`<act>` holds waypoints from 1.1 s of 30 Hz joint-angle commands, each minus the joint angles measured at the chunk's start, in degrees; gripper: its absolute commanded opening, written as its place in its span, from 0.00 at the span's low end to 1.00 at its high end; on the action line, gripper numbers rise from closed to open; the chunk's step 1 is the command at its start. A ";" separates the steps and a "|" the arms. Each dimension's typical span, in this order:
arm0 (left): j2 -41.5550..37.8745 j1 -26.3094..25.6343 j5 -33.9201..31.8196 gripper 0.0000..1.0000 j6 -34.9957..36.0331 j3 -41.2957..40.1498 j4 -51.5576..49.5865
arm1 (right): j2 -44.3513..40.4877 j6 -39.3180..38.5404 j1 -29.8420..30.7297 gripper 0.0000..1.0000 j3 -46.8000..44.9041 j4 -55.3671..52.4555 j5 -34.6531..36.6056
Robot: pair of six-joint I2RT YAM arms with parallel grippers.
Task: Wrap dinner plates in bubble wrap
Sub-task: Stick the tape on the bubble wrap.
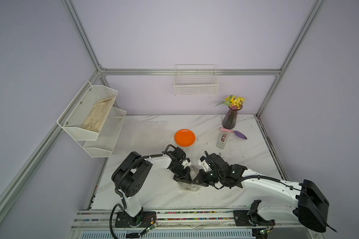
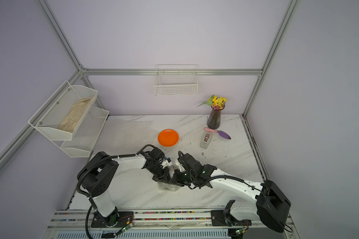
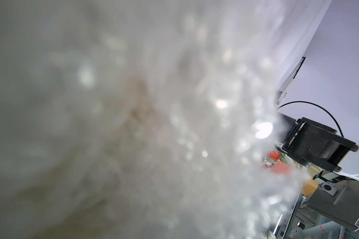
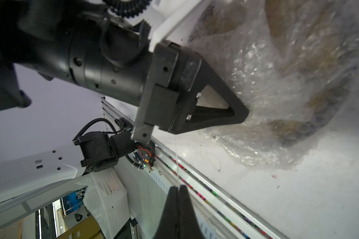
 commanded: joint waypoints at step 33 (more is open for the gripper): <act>5.93 -0.29 -5.10 0.11 -0.37 -2.99 0.35 | 19.68 -19.64 -12.65 0.05 4.75 3.11 11.45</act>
